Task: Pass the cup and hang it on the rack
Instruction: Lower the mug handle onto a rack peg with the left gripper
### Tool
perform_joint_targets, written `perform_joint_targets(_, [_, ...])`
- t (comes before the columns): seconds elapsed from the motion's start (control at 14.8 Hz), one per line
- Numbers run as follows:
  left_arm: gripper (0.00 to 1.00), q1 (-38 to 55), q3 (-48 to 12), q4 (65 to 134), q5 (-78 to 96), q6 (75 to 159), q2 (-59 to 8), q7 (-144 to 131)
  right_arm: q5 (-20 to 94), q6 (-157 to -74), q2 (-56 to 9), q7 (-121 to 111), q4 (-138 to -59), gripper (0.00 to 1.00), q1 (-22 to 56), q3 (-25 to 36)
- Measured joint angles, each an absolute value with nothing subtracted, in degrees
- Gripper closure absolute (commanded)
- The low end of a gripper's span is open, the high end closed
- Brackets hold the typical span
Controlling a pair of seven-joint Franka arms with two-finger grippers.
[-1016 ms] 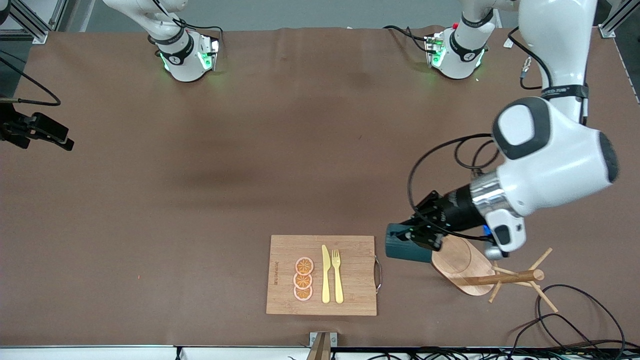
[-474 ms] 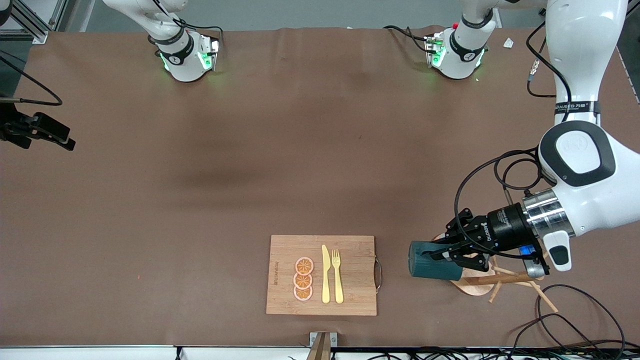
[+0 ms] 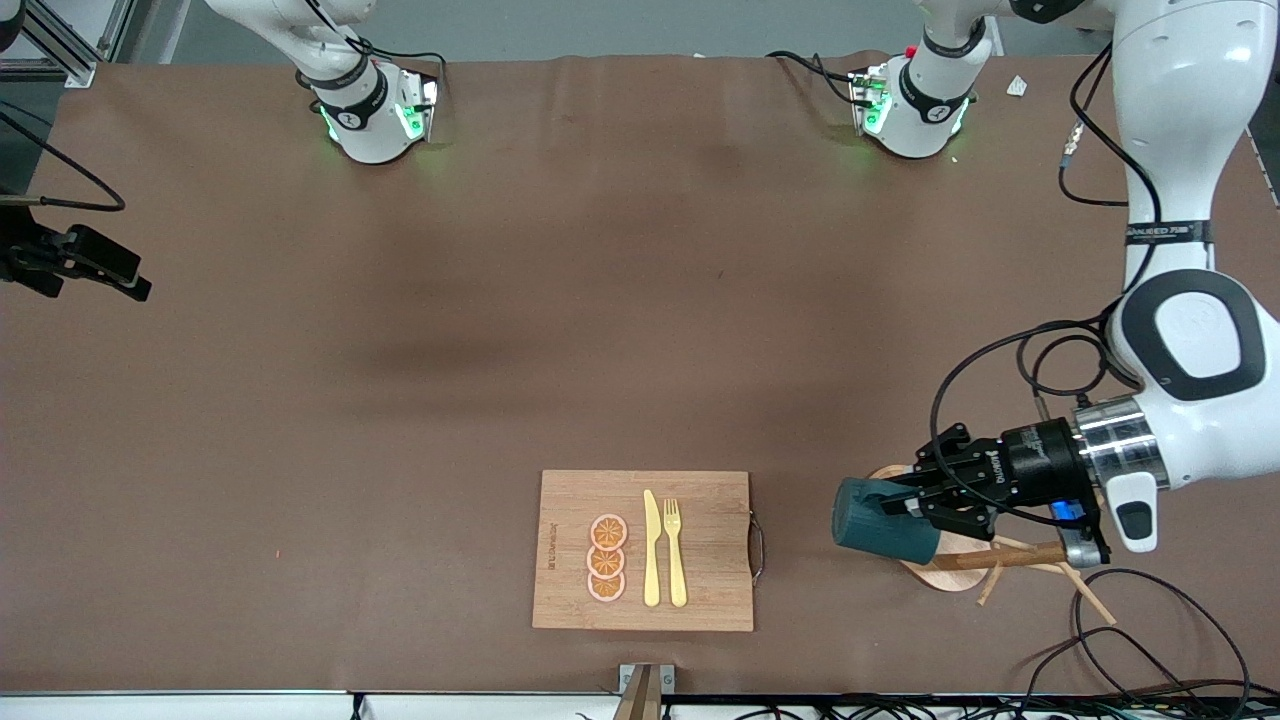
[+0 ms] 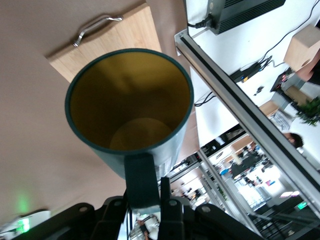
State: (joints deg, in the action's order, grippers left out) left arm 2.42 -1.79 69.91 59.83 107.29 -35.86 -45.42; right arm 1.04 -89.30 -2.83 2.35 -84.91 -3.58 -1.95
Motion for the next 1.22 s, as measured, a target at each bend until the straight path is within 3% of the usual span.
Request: perform_joint_targets(1.22, [0.98, -2.67, -1.81, 70.12, 64.37, 104.29, -38.82, -41.78, 0.99, -89.30, -2.83, 2.57, -84.92, 0.00, -3.11, -2.14])
